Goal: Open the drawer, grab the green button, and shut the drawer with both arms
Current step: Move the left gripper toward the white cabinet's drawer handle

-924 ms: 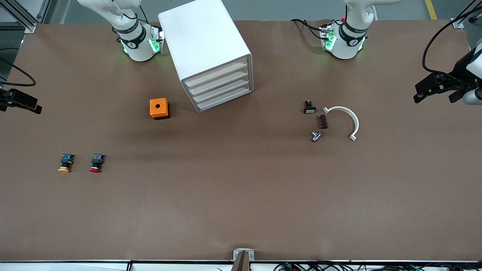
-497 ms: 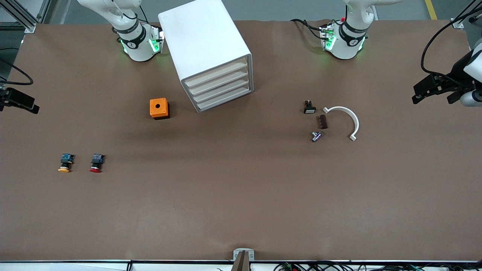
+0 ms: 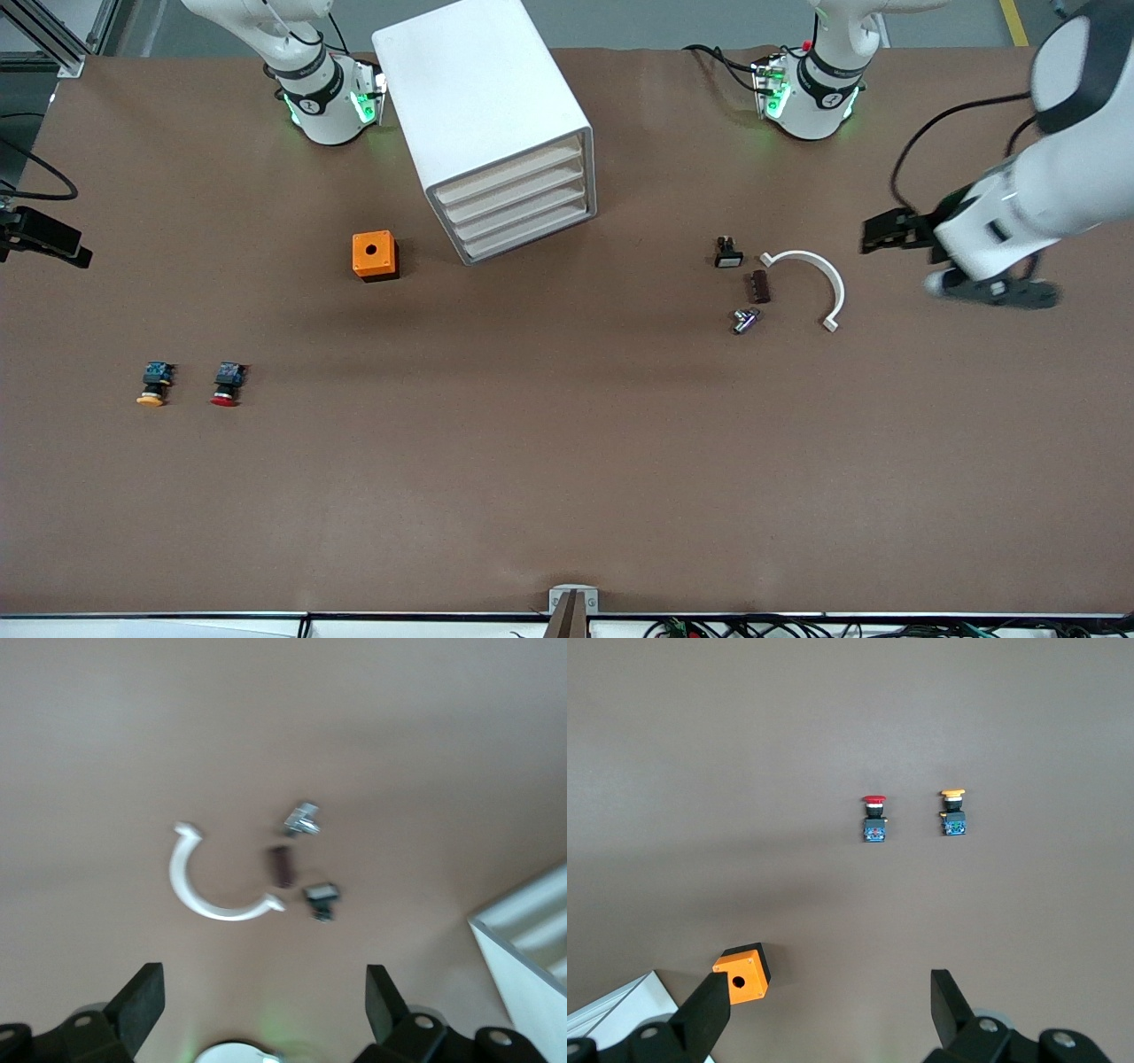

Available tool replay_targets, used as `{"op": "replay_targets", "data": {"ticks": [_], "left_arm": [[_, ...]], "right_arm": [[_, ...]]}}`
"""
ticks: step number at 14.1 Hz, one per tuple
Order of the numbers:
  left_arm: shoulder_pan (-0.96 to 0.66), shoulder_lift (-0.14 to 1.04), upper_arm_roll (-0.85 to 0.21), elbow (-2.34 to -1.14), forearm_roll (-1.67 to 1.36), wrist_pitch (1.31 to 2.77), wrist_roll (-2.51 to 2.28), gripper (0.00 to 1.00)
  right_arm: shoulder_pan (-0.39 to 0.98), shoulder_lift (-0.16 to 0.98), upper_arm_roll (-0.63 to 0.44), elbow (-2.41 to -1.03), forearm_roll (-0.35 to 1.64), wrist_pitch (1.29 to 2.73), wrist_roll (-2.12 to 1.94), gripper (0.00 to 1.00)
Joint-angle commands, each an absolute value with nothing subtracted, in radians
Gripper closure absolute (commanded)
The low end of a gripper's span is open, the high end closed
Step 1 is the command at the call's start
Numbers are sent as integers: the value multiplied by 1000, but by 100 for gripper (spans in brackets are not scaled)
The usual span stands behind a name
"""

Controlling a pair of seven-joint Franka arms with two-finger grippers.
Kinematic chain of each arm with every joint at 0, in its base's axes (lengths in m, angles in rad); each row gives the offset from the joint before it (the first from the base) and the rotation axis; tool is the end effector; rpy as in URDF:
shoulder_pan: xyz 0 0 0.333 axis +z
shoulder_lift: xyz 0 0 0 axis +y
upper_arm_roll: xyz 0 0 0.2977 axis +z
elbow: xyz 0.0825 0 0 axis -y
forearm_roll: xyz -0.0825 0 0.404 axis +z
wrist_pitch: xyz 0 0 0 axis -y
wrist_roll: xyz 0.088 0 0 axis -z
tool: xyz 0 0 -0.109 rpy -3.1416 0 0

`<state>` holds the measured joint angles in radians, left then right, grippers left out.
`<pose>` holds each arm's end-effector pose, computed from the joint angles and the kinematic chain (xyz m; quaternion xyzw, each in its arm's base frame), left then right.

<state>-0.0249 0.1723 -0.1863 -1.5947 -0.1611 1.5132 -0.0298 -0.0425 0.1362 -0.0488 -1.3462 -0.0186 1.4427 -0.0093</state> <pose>0.5865 -0.1377 0.4904 0.9839 -0.0847 -0.1353 0.0805 0.5983 -0.0548 0.6223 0.9989 -0.0418 -0.0204 0.0116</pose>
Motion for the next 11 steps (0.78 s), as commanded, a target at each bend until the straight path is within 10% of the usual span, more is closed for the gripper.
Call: {"op": "replay_targets", "data": {"ticks": [1, 11], "left_arm": [[-23, 282, -241, -1575, -265, 1486, 29, 0], [-49, 716, -396, -1603, -711, 1595, 541, 0]], "right_arm": [[-52, 141, -43, -1328, -14, 1436, -21, 0], [-55, 141, -44, -1325, -17, 1436, -20, 0]]}}
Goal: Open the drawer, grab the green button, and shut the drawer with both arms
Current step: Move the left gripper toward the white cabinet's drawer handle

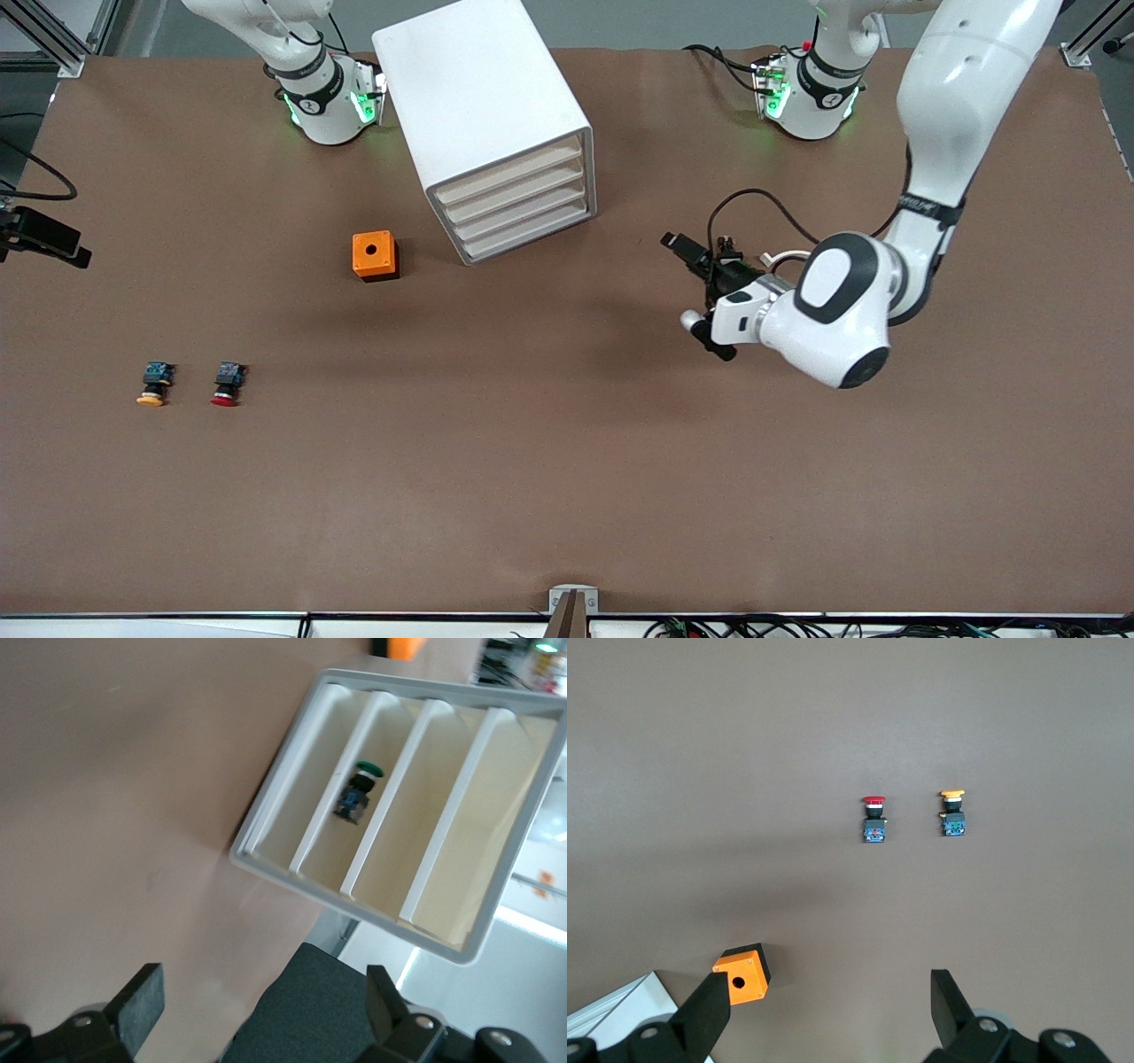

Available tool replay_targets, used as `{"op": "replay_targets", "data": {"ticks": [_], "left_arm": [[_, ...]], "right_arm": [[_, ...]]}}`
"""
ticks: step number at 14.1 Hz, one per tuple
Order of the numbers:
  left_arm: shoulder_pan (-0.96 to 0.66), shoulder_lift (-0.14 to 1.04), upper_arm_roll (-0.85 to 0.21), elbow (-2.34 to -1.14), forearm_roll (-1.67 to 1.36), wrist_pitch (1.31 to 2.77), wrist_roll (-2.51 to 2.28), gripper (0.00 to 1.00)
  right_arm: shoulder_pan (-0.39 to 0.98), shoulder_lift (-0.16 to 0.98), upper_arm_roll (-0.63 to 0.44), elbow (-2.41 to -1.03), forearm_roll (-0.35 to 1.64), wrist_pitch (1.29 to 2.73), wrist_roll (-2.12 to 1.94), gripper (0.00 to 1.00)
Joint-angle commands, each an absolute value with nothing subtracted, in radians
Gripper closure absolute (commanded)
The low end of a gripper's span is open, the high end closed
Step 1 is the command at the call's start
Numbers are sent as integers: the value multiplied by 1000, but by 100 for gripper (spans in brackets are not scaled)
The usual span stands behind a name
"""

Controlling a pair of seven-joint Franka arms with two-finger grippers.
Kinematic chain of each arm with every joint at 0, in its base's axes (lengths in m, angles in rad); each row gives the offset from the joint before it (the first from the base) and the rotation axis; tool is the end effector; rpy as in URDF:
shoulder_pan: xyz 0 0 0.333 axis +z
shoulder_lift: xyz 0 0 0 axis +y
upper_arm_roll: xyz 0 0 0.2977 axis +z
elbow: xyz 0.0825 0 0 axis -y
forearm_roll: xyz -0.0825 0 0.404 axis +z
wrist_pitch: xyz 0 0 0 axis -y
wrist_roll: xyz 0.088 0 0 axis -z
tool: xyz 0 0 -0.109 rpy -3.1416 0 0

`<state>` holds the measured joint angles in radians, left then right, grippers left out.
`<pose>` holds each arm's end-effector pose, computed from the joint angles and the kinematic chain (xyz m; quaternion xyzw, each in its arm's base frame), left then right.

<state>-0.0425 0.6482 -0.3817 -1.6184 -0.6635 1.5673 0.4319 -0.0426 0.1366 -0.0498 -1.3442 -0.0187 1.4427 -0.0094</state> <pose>0.5554 -0.2999 0.2427 0.8151 -0.2618 -0.3015 0.4198 0.5984 -0.0554 0.6230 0.9988 -0.0423 -0.0196 0.0117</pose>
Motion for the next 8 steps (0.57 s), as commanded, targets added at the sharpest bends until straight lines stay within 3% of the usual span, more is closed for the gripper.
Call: {"op": "replay_targets", "data": {"ticks": [1, 4, 8], "left_arm": [[-70, 751, -396, -1605, -745, 1623, 602, 0], [-136, 854, -396, -1624, -886, 1683, 777, 0], [-245, 868, -394, -1683, -1075, 1759, 886, 0]], "right_arm": [[-54, 141, -44, -1325, -17, 1436, -20, 0], [-55, 141, -46, -1321, -17, 1434, -20, 0], [-55, 141, -46, -1319, -18, 1434, -20, 0]]}}
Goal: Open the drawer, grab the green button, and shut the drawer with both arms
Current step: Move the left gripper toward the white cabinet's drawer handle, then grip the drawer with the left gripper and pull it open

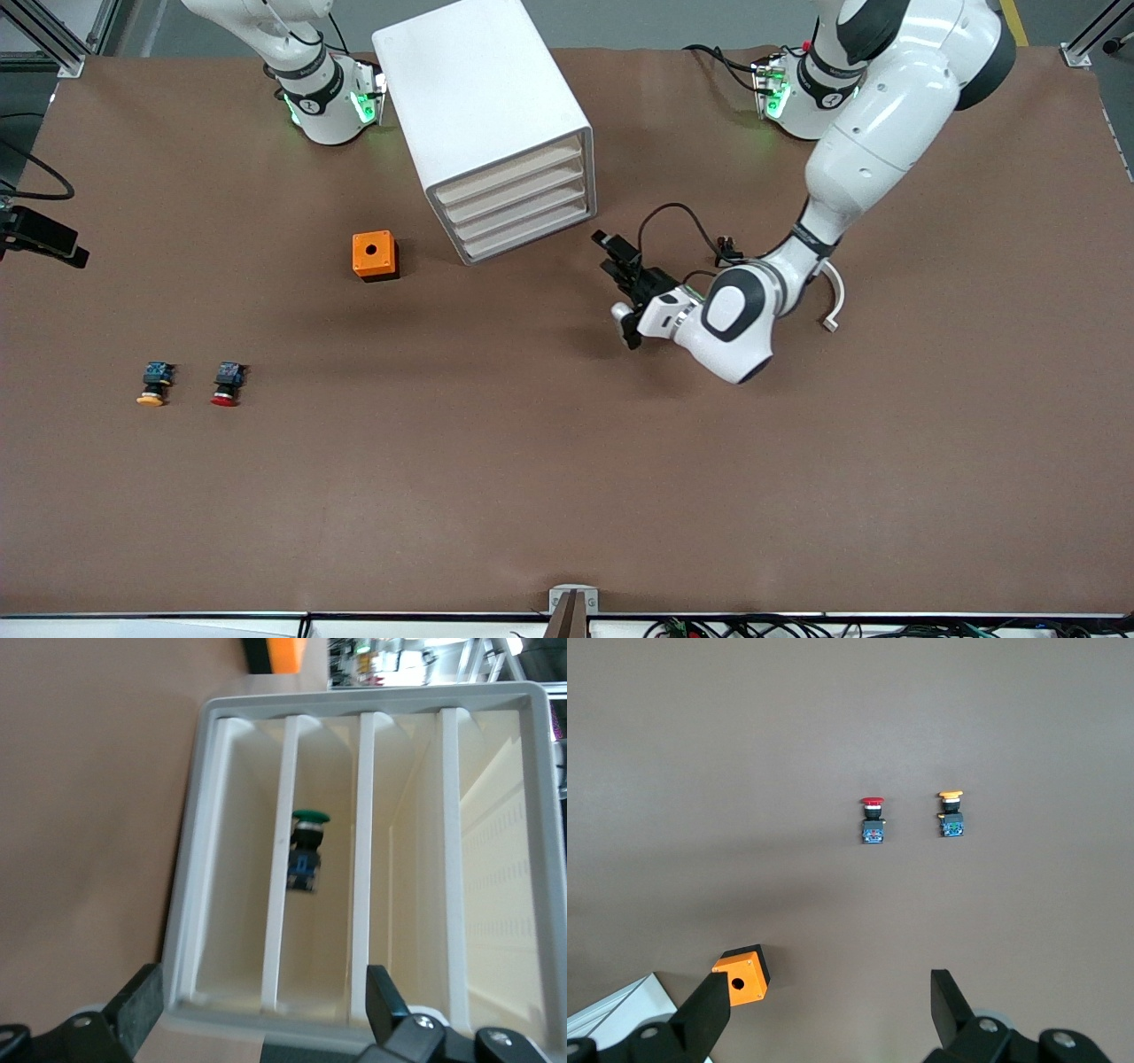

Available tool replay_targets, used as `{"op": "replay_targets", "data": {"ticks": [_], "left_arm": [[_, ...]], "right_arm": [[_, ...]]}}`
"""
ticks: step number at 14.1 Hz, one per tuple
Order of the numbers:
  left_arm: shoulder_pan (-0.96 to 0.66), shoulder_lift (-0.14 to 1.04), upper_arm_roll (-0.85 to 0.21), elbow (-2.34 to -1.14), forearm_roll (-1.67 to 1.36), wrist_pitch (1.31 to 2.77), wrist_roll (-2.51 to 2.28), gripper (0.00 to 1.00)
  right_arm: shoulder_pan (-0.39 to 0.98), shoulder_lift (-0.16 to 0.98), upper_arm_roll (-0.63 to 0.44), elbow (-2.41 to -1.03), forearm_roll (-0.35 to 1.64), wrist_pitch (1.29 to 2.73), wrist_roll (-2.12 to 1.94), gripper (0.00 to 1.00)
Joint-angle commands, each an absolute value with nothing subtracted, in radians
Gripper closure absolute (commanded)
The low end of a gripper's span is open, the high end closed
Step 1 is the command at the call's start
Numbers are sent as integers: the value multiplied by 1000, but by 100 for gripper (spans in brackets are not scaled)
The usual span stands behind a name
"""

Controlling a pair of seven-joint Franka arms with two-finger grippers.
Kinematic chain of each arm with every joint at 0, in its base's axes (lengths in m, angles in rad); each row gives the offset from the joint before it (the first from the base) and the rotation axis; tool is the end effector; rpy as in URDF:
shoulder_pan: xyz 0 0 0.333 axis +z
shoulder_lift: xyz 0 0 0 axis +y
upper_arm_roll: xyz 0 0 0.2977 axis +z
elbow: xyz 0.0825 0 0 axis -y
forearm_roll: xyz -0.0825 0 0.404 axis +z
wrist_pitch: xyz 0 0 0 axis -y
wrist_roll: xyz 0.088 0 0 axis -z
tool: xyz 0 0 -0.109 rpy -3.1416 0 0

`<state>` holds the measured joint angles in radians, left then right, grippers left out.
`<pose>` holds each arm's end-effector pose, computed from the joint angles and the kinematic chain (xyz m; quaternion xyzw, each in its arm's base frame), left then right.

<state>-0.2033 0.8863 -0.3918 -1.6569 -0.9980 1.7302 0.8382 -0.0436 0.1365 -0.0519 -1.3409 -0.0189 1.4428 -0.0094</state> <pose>0.4764 -0.4031 0.1133 0.7106 -0.2922 -0.2592 0.5853 0.5982 -0.0572 0.6247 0.9988 -0.0439 -0.0179 0.0120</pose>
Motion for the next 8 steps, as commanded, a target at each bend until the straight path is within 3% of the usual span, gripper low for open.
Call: {"op": "replay_targets", "data": {"ticks": [1, 5, 7, 8], "left_arm": [[-268, 868, -394, -1683, -1100, 1766, 888, 1], [-319, 896, -394, -1680, -1131, 1807, 899, 11], [-321, 911, -394, -1681, -1132, 1809, 939, 32], [-321, 922, -394, -1681, -1137, 1809, 949, 37]], "right_arm": [[-55, 141, -46, -1319, -18, 1434, -20, 0], [-55, 141, -46, -1318, -18, 1434, -20, 0], [-55, 141, -46, -1319, -18, 1434, -20, 0], [-55, 141, -46, -1319, -18, 1434, -20, 0]]}}
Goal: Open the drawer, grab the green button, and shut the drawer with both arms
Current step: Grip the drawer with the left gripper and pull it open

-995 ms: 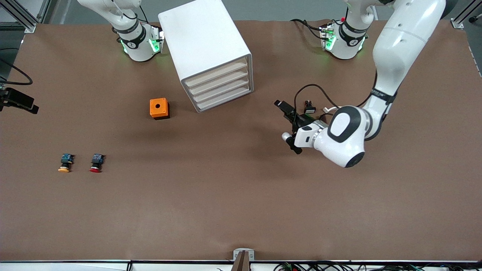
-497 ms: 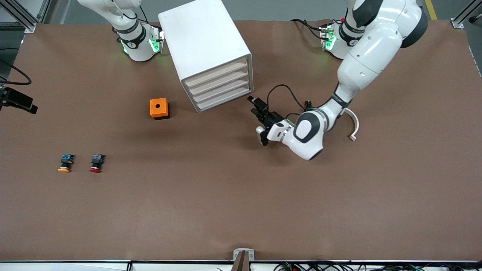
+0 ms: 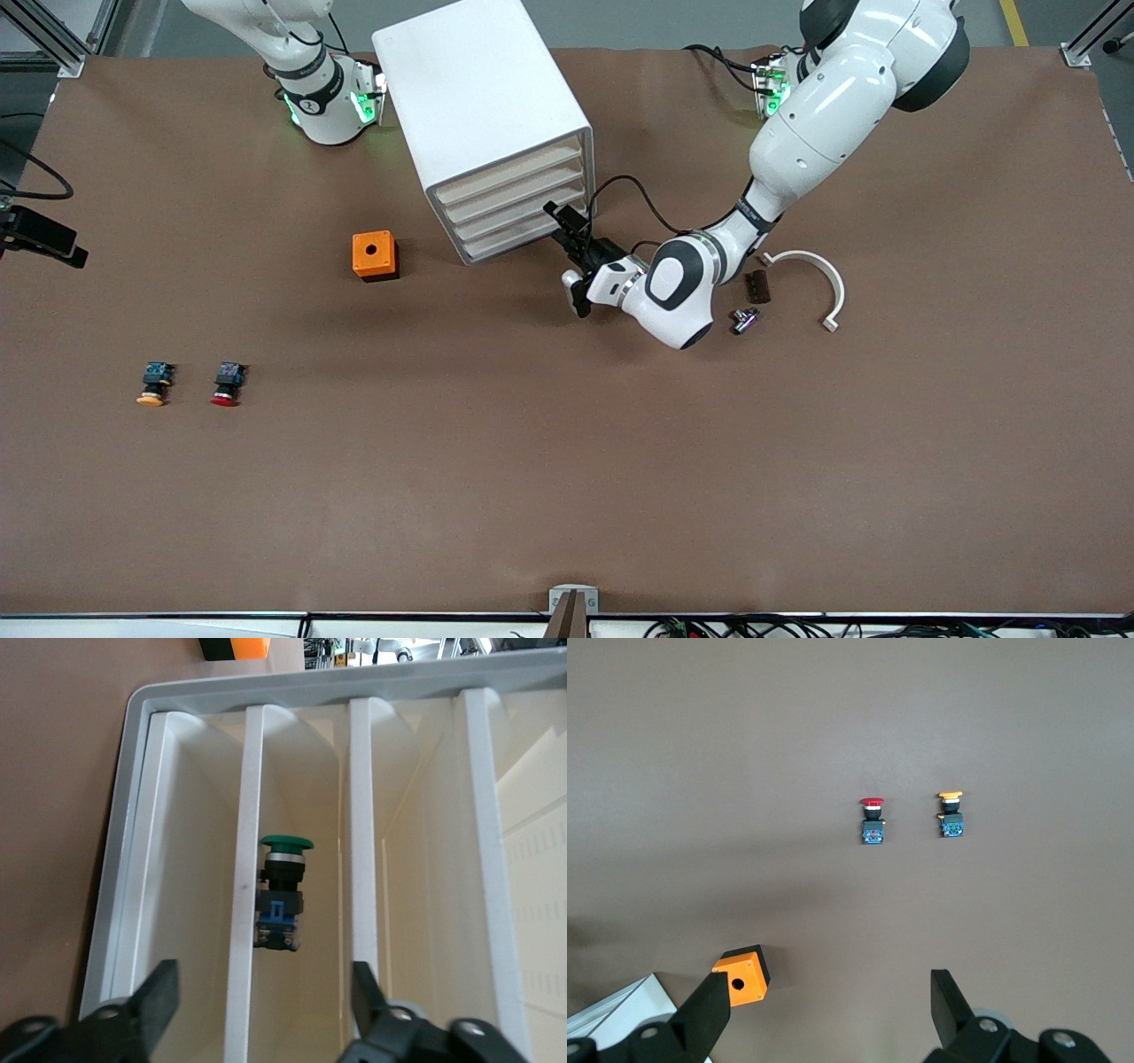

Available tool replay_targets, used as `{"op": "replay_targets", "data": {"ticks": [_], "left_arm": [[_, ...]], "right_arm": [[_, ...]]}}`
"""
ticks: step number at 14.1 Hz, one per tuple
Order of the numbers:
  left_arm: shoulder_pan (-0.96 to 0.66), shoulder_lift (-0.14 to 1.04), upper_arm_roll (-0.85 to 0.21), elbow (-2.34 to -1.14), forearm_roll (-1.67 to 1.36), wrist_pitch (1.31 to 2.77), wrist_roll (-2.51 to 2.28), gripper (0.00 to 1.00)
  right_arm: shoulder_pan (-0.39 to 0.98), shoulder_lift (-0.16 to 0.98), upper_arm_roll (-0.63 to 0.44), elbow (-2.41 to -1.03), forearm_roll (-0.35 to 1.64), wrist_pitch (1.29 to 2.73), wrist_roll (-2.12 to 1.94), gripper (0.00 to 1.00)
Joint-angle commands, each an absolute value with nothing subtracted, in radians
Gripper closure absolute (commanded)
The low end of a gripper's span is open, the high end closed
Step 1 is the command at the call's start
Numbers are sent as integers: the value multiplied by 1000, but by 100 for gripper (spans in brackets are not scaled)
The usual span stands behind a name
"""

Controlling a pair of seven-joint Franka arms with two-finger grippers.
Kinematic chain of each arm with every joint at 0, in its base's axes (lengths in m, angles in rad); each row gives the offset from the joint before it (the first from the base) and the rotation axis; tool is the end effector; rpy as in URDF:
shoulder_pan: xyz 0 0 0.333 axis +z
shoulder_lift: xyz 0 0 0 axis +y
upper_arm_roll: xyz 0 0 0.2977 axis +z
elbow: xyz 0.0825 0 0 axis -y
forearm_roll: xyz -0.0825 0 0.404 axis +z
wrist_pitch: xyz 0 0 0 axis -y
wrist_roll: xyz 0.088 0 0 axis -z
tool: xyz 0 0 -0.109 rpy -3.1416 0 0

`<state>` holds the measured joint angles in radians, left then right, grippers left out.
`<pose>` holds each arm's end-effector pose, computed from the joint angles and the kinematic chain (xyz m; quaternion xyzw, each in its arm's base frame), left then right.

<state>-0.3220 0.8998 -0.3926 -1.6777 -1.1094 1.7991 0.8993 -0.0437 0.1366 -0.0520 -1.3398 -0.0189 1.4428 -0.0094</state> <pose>0.4267 -0.4590 0.1012 0.6971 -0.2994 -0.2549 0.5996 0.5982 -0.0573 0.6251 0.9988 -0.0440 -0.0174 0.0120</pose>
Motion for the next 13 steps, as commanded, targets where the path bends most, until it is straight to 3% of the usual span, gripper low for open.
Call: {"op": "replay_targets", "data": {"ticks": [1, 3, 9, 11, 13], "left_arm": [[-322, 926, -394, -1681, -1147, 1810, 960, 42], [-339, 936, -394, -1681, -1167, 1810, 983, 50], [-370, 959, -394, -1683, -1212, 1813, 1009, 50], [-379, 962, -394, -1684, -1232, 1813, 1015, 61], [-388, 962, -394, -1687, -1250, 1813, 1014, 80]], "right_arm": [[-55, 141, -46, -1319, -18, 1434, -21, 0], [-55, 141, -46, -1319, -20, 1433, -21, 0], [-55, 141, -46, -1318, -20, 1434, -21, 0], [-55, 141, -45, -1318, -20, 1434, -18, 0], [-55, 141, -46, -1318, -20, 1434, -20, 0]]}}
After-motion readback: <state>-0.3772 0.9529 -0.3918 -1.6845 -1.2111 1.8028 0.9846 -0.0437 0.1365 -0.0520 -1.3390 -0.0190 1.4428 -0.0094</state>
